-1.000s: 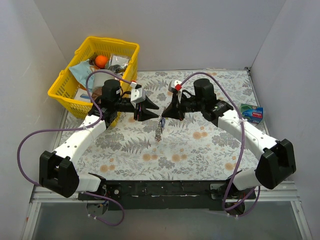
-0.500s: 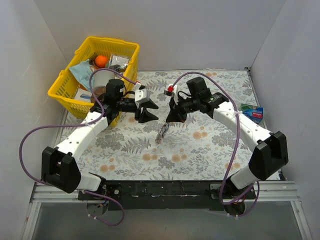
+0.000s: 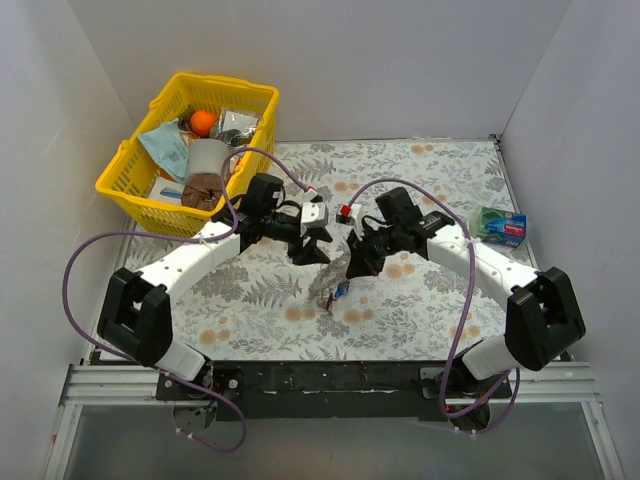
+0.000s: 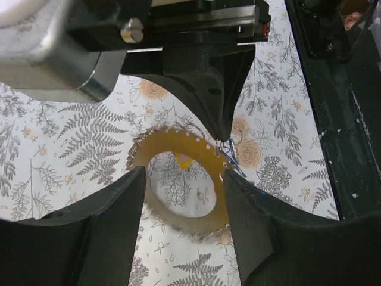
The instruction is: Put the keys on the keyring
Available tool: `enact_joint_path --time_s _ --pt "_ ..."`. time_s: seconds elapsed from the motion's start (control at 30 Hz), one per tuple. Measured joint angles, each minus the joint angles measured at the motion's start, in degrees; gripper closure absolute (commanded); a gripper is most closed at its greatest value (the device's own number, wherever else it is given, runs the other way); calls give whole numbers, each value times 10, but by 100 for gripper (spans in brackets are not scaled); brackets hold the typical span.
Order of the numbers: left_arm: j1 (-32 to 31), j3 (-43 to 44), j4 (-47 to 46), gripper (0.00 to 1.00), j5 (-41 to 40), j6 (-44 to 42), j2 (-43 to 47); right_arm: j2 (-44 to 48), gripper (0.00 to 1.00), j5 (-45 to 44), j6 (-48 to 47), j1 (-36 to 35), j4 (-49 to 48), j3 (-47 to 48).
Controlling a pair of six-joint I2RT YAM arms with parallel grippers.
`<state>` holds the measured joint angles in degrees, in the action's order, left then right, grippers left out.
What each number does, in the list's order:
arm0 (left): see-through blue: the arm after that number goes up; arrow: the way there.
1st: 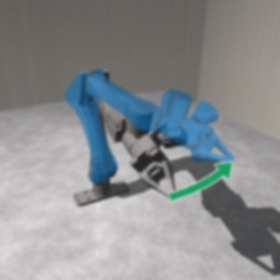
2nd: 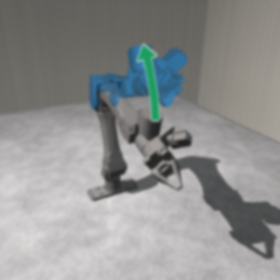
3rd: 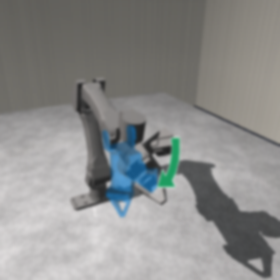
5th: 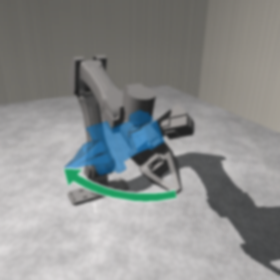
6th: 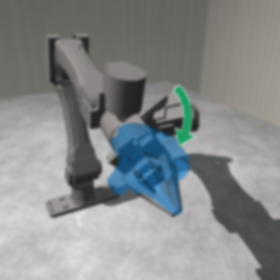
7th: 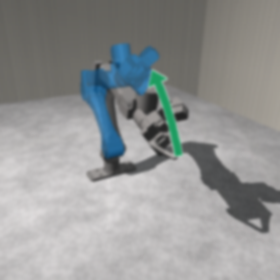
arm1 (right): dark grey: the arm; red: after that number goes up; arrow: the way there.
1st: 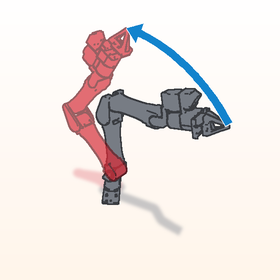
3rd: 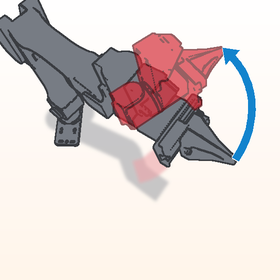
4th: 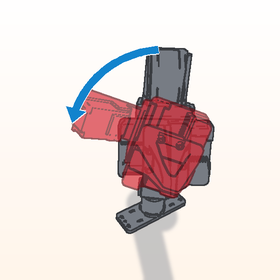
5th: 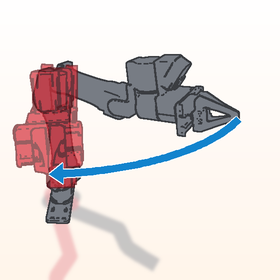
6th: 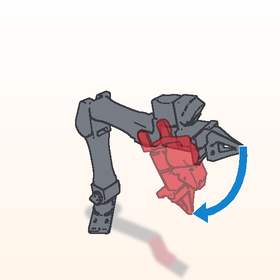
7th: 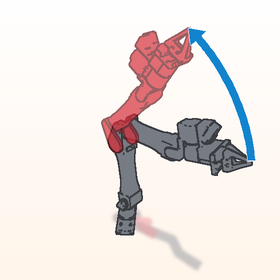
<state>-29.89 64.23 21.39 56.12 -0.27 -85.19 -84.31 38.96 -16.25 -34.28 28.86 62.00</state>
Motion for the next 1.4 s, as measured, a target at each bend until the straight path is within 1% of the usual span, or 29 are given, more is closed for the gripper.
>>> enact_joint_path --time_s 0.17,0.37,0.57,0.73,0.83,0.97,1.27,1.37,1.4 --pt "-17 -17 0 49 -1 -6 -10 26 99 -38 22 -2 -2 -52" --pt "-30 -20 -9 53 8 -6 -19 36 99 -54 31 -2 -4 -67" --pt "-44 -20 -37 57 35 -1 -32 40 99 -48 28 -2 -12 -67" --pt "-52 -21 -54 67 56 2 -63 40 99 -34 23 -2 -21 -67" --pt "-54 -24 -56 69 64 3 -78 40 99 -28 22 -2 -23 -67" --pt "-58 -27 -61 69 68 3 -96 40 99 -24 21 -2 -26 -67" --pt "-70 -27 -69 70 74 3 -108 40 99 -15 21 -2 -36 -67" --pt "-71 -27 -71 73 74 2 -112 40 99 -15 21 -2 -34 -67" --pt "-71 -27 -72 77 74 1 -112 40 99 -15 21 -2 -34 -67"
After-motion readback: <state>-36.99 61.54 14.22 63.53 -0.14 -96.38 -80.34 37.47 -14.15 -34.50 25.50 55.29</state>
